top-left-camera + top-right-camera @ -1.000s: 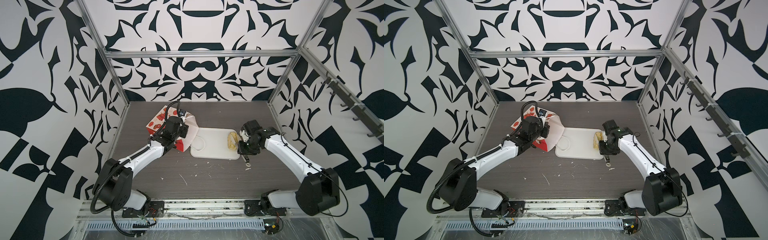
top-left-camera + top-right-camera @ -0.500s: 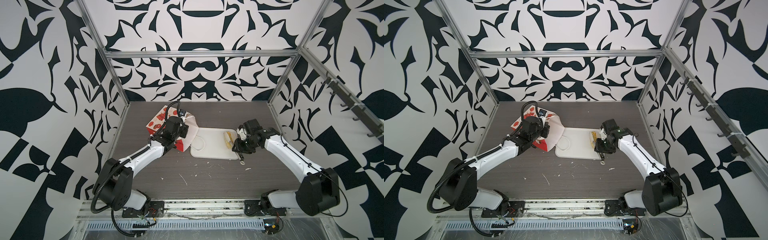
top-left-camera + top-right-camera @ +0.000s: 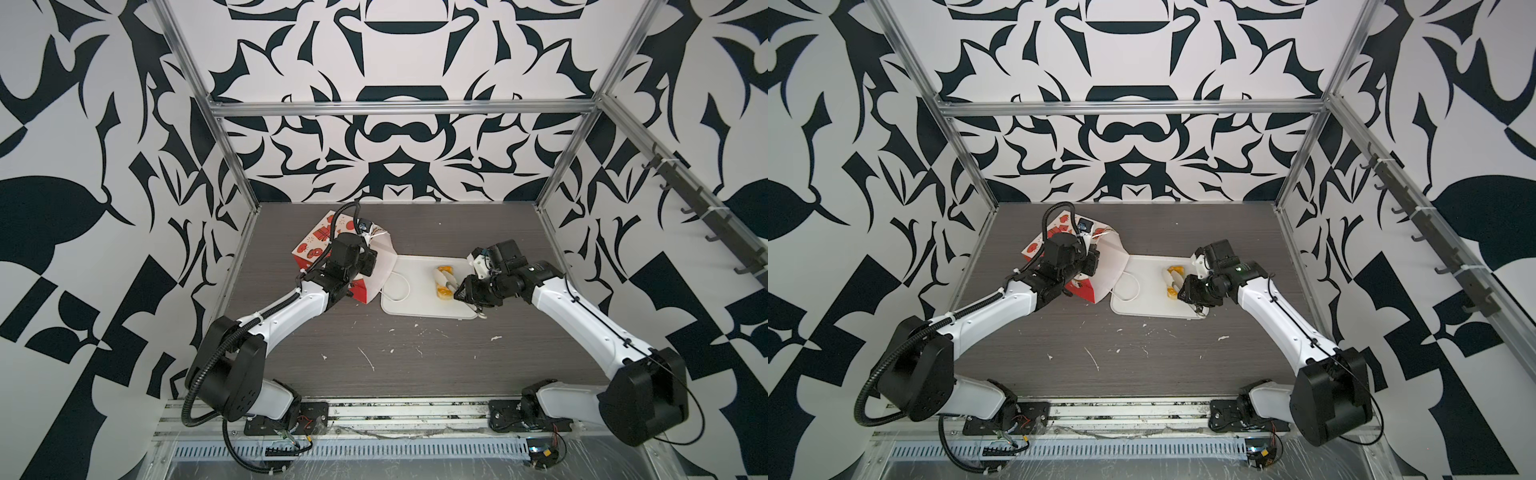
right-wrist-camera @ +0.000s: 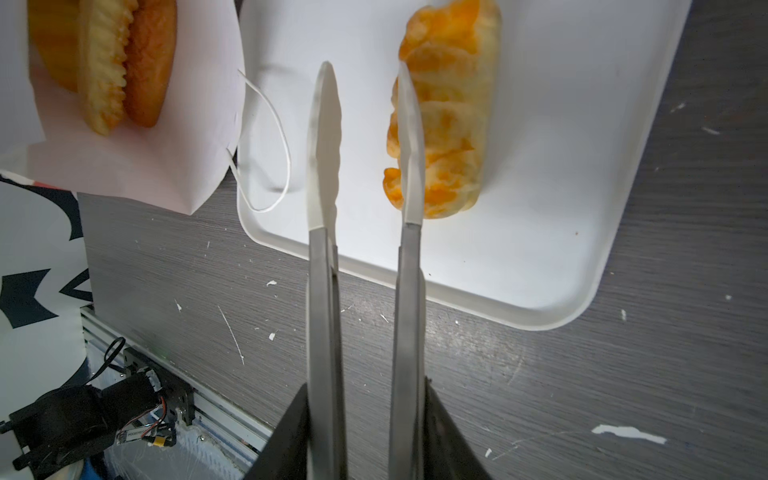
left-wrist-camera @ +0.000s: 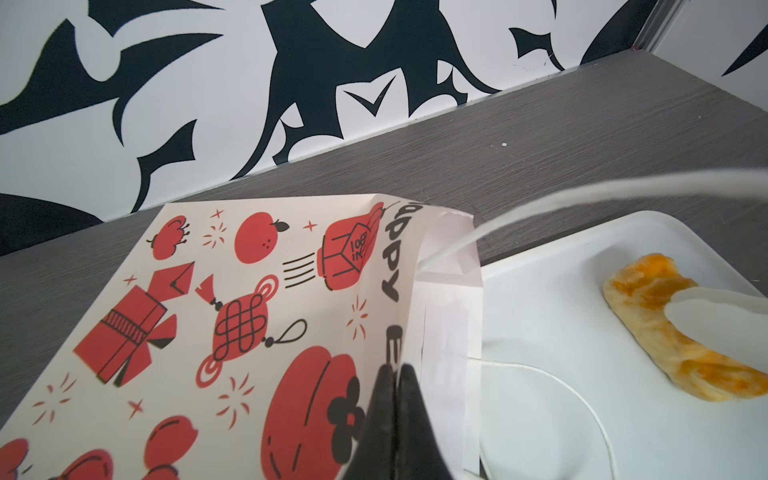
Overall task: Take the fake bread out of the paper bag
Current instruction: 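Lower the bread in the tongs onto the white tray and release, then move the open tongs with the right gripper back into the bag mouth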
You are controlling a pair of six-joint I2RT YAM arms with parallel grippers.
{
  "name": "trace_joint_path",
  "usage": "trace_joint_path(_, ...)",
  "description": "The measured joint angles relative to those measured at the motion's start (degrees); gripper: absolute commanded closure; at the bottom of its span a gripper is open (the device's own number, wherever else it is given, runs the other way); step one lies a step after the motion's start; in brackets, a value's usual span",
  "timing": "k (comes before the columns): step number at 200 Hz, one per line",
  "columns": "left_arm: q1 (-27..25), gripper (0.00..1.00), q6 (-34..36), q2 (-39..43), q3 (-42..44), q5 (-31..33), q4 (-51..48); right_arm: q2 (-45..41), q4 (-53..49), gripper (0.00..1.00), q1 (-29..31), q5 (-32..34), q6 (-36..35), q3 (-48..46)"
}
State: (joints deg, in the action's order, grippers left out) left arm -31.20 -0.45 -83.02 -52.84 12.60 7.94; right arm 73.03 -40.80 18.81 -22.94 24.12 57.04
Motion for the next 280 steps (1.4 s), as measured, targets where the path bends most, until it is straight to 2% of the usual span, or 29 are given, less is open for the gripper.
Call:
trace_joint_path(36, 0.0, 1.00, 0.0, 0.0, 0.0, 0.0, 0.0, 0.2, 2.8, 0.61, 2.5, -1.0, 0.4, 0.0)
trace_joint_path(69, 0.0, 1.00, -0.1, 0.0, 0.2, 0.0, 0.0, 4.0, 6.2, 0.61, 3.8, -2.1, 0.9, -0.8)
trace_joint_path(116, 0.0, 1.00, -0.2, 0.0, 0.5, 0.0, 0.0, 7.8, 6.8, 0.62, 3.7, 0.0, 0.5, -2.2)
trace_joint_path(216, 0.0, 1.00, -0.2, 0.1, 0.5, 0.0, -0.1, 3.1, 4.4, 0.62, -2.3, 3.5, -2.5, -5.8)
trace_joint_path(280, 0.0, 1.00, -0.2, 0.1, 0.5, 0.0, -0.2, 2.7, 3.5, 0.61, -3.4, 4.7, -4.2, -5.9)
